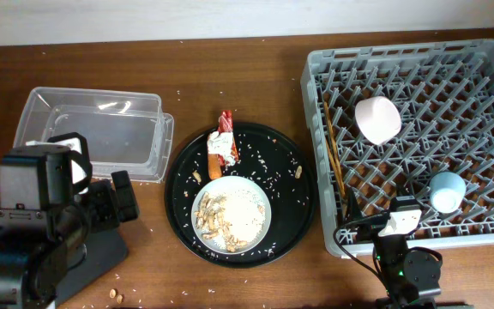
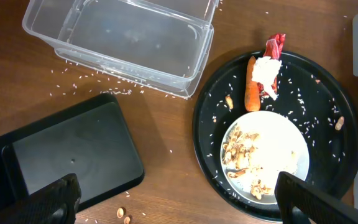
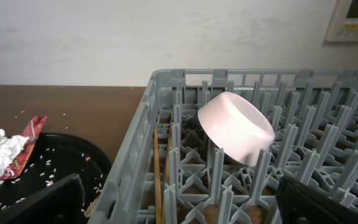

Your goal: Sort waste into correct bins and load items into the dishwasher rack

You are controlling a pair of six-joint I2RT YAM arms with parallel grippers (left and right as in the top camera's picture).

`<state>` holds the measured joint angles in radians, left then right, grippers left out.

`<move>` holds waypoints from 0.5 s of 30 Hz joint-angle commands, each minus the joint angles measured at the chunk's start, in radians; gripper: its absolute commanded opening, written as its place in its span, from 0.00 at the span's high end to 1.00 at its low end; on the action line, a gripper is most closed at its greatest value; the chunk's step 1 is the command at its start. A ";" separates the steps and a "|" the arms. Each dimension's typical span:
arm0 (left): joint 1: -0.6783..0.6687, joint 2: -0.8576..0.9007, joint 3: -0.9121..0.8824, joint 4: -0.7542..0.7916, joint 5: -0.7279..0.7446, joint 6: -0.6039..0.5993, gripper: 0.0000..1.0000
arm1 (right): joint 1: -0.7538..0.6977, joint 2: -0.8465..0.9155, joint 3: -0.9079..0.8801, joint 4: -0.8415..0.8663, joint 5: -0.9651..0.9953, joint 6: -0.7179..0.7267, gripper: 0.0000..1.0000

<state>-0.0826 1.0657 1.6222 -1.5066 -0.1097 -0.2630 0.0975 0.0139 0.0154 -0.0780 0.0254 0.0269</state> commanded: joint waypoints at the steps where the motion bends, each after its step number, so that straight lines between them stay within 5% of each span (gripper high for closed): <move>1: 0.002 -0.005 0.003 0.002 -0.011 -0.013 0.01 | -0.007 -0.008 -0.010 0.000 -0.003 0.011 0.02; 15: 0.002 -0.005 0.003 0.005 0.009 -0.032 0.01 | -0.007 -0.008 -0.010 0.000 -0.002 0.011 0.02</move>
<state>-0.0826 1.0657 1.6222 -1.5066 -0.1097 -0.2634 0.0975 0.0139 0.0154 -0.0780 0.0254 0.0273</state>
